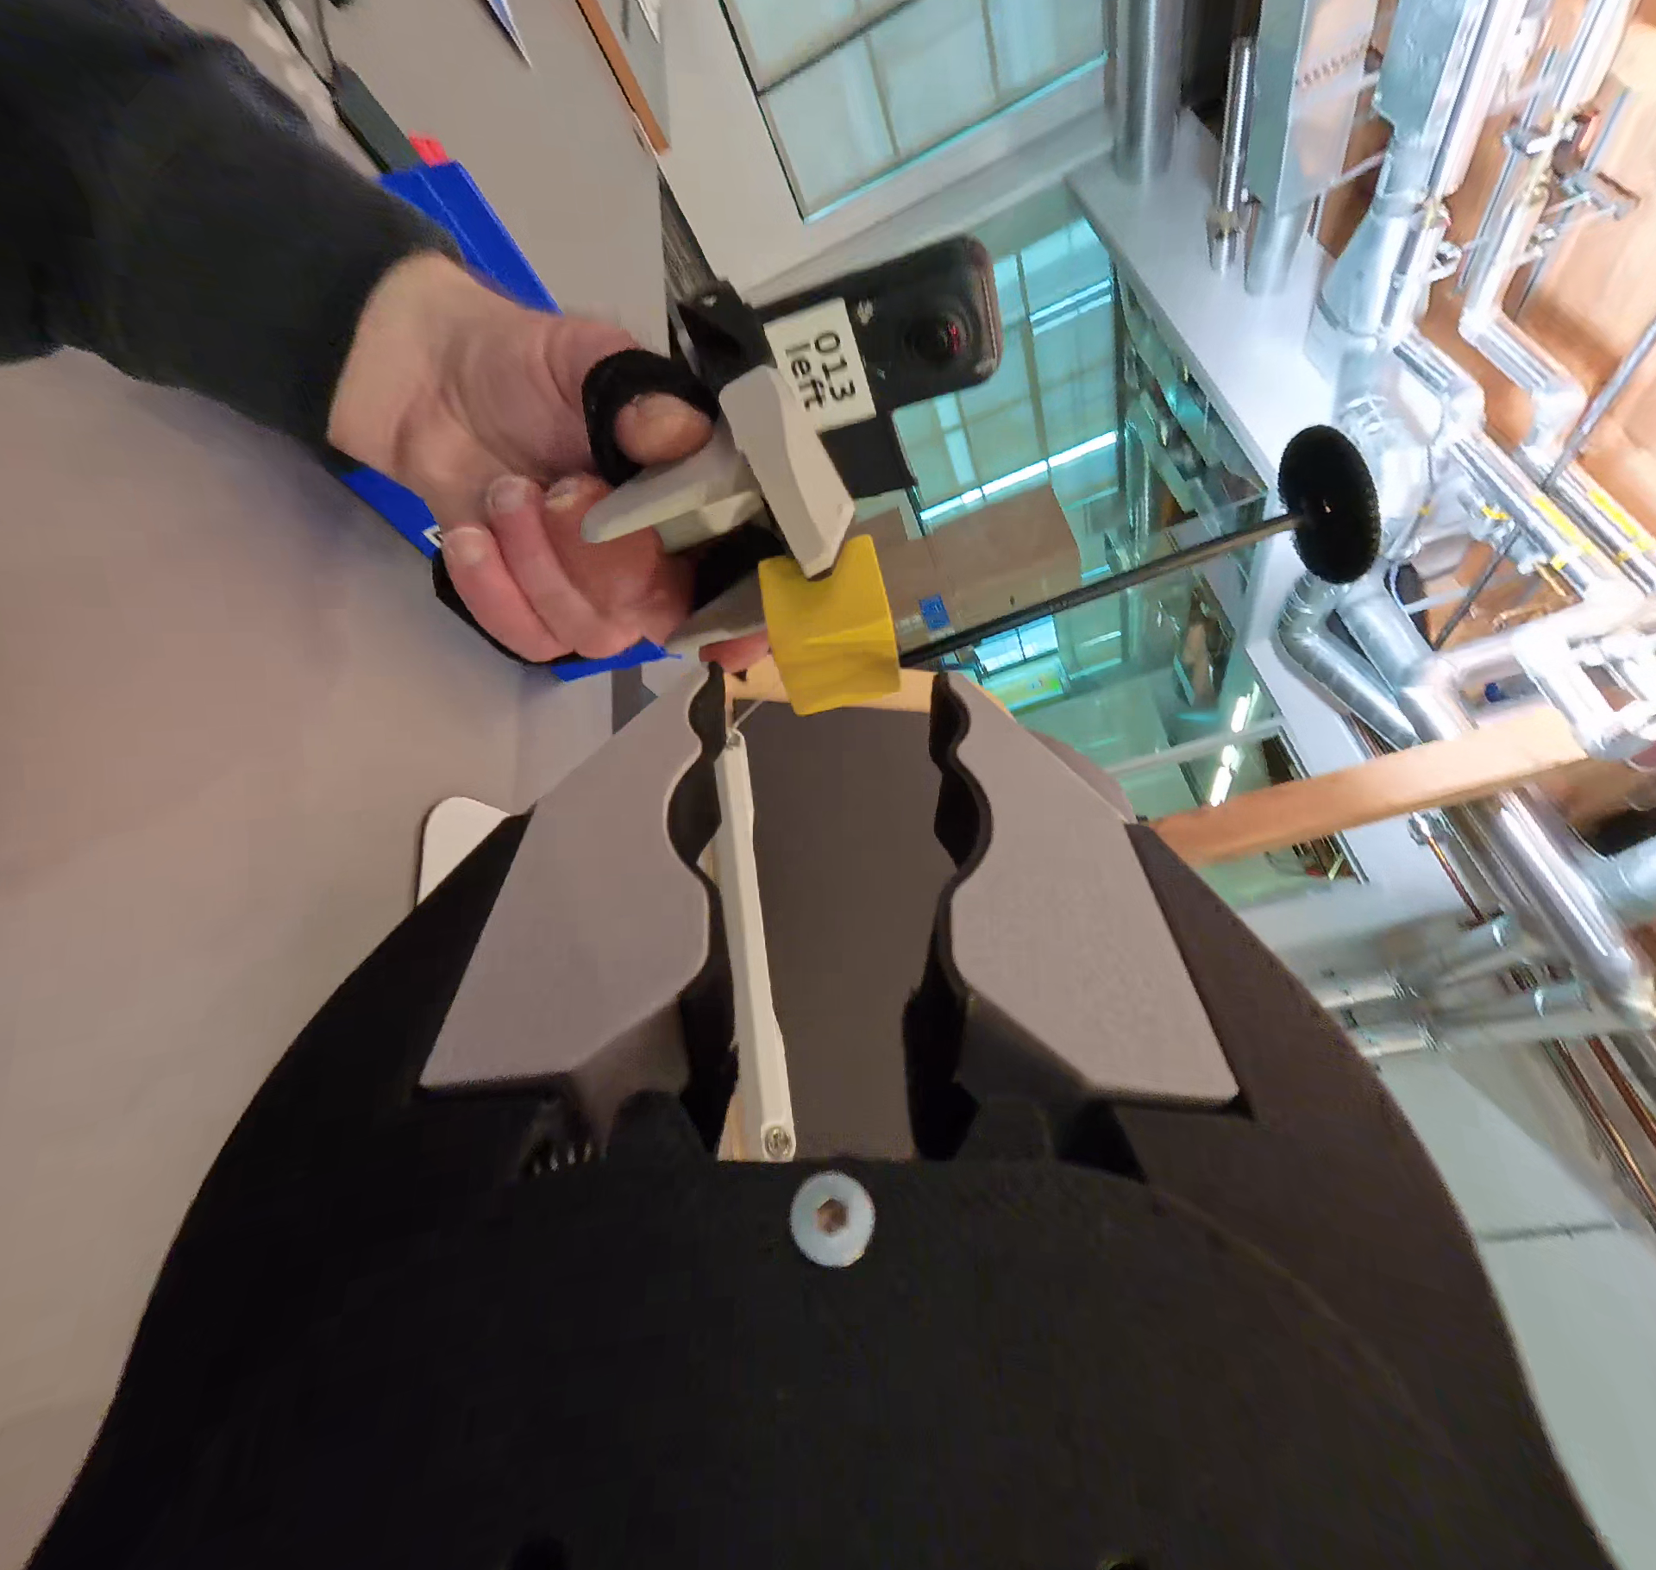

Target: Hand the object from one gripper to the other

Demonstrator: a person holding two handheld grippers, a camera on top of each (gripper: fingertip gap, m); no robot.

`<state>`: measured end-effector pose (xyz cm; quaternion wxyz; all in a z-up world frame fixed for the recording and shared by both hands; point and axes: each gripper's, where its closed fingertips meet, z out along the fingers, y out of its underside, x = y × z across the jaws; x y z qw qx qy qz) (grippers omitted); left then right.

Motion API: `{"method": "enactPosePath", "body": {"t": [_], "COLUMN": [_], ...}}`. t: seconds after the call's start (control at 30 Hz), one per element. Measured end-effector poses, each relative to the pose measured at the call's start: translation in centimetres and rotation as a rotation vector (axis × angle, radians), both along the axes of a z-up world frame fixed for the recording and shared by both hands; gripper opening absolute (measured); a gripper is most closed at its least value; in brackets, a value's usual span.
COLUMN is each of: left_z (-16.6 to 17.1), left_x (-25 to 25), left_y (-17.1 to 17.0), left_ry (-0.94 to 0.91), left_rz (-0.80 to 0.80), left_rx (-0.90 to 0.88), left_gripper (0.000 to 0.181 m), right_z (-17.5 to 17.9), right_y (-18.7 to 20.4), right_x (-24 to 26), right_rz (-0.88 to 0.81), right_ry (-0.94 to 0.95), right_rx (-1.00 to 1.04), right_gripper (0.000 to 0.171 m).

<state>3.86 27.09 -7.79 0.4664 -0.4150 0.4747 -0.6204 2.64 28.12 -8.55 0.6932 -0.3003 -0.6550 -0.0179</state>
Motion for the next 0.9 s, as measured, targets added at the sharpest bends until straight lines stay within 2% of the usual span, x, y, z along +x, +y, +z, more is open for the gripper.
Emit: {"method": "enactPosePath", "body": {"t": [0.1,0.17,0.2,0.4,0.47,0.57,0.67,0.8,0.9], "left_z": [-0.7,-1.0,-1.0,-1.1,-1.1,-1.3,-1.8,-2.6,-2.4], "left_x": [0.5,0.8,0.8,0.8,0.9,1.2,1.9,2.9,2.7], "left_y": [-1.4,-2.0,-2.2,-1.3,-0.3,2.2,3.9,5.0,5.8], "left_ry": [0.012,0.014,0.006,-0.014,-0.011,0.033,0.117,0.229,0.244], "left_rz": [-0.094,-0.144,-0.162,-0.150,-0.074,0.136,0.340,0.535,0.634], "left_rx": [0.008,0.001,-0.003,-0.052,-0.043,-0.004,0.075,0.170,0.177], "left_gripper": [0.030,0.030,0.029,0.029,0.036,0.046,0.047,0.048,0.037], "right_z": [-0.4,-0.8,-0.8,-0.8,-0.7,-0.9,-1.4,-2.0,-1.8], "right_y": [-1.1,-1.5,-1.5,-0.3,1.0,3.2,4.7,6.0,6.1], "right_x": [-0.6,-0.9,-0.9,-0.5,-0.1,0.8,1.3,1.5,1.4], "right_rz": [0.042,0.051,0.047,-0.023,-0.098,-0.218,-0.307,-0.416,-0.441], "right_ry": [-0.032,-0.061,-0.068,-0.065,-0.061,-0.063,-0.083,-0.129,-0.126], "right_rx": [0.025,0.035,0.035,0.015,0.014,0.003,0.007,0.062,0.090], "right_gripper": [0.039,0.027,0.027,0.025,0.025,0.025,0.025,0.025,0.025]}}
